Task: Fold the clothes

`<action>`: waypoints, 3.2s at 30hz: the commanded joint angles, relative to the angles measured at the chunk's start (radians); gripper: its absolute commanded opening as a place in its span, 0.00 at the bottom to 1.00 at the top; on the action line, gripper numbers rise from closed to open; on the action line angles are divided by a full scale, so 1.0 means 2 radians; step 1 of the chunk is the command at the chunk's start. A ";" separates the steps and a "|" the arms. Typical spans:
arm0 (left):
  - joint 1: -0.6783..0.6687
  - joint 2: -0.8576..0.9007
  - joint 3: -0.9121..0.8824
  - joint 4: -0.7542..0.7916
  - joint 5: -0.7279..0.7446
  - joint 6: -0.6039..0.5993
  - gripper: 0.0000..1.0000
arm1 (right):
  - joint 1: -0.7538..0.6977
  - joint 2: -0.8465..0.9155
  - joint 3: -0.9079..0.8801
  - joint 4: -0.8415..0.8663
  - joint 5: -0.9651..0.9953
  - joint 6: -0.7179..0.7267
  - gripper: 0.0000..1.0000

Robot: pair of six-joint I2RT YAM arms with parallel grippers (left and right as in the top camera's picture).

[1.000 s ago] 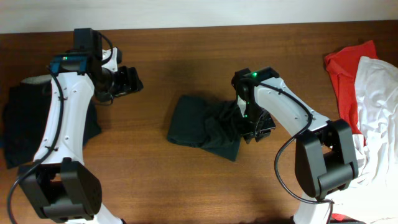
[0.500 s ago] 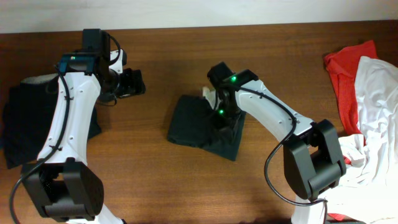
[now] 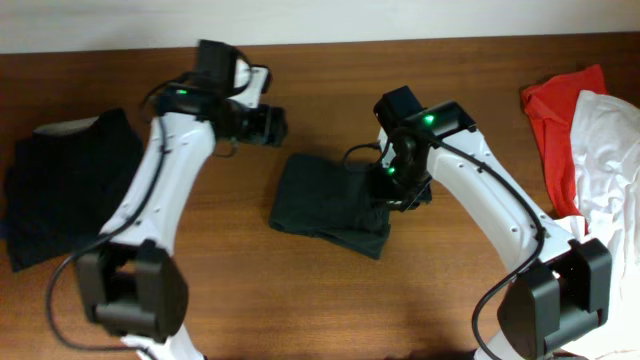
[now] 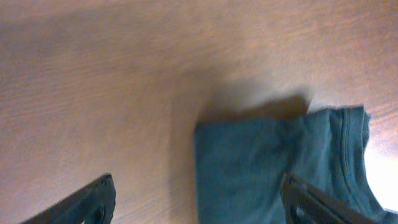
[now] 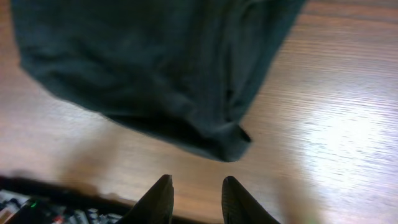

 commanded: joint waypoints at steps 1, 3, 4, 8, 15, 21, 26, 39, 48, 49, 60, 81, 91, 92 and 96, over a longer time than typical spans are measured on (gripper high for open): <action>-0.032 0.081 -0.001 0.034 0.006 0.019 0.84 | 0.025 0.001 -0.040 0.042 -0.069 0.005 0.30; -0.043 0.125 -0.001 0.038 0.006 0.019 0.84 | 0.029 0.001 -0.093 0.092 -0.086 0.007 0.30; -0.043 0.148 -0.001 0.035 0.005 0.019 0.84 | 0.028 0.001 -0.128 0.136 -0.084 0.006 0.30; -0.043 0.182 -0.001 -0.043 -0.037 0.019 0.84 | 0.027 0.001 -0.256 0.275 -0.033 0.009 0.36; -0.044 0.183 -0.001 -0.280 0.039 -0.011 0.79 | -0.059 0.001 -0.252 0.349 0.162 -0.062 0.60; -0.042 0.128 0.039 -0.110 0.046 -0.003 0.81 | -0.065 -0.053 -0.057 0.140 0.177 -0.101 0.79; -0.043 0.144 0.042 0.007 0.195 0.053 0.99 | -0.075 -0.090 -0.042 0.093 0.178 -0.101 0.83; -0.106 0.275 0.048 0.099 0.320 0.062 0.01 | -0.075 -0.089 -0.042 0.060 0.179 -0.111 0.84; 0.068 0.110 0.199 -0.112 0.043 0.059 0.00 | -0.075 -0.089 -0.042 0.045 0.220 -0.116 0.84; 0.096 0.081 0.199 -0.134 -0.020 0.059 0.00 | -0.075 -0.089 -0.042 0.042 0.222 -0.116 0.84; 0.351 0.060 0.195 -0.144 -0.038 0.058 0.01 | -0.075 -0.089 -0.042 0.035 0.229 -0.116 0.84; 0.250 0.117 0.192 -0.124 0.101 0.040 0.99 | -0.076 -0.076 -0.044 0.072 0.072 -0.068 0.99; 0.045 0.127 0.176 -0.399 -0.017 0.027 0.99 | -0.188 -0.068 -0.138 -0.072 0.005 -0.093 0.99; 0.044 0.125 0.153 -0.399 -0.016 0.022 0.99 | -0.188 -0.068 -0.181 -0.062 0.005 -0.093 0.99; 0.044 0.082 -0.058 -0.335 -0.017 0.016 0.99 | -0.185 -0.115 -0.281 -0.012 0.002 -0.079 0.98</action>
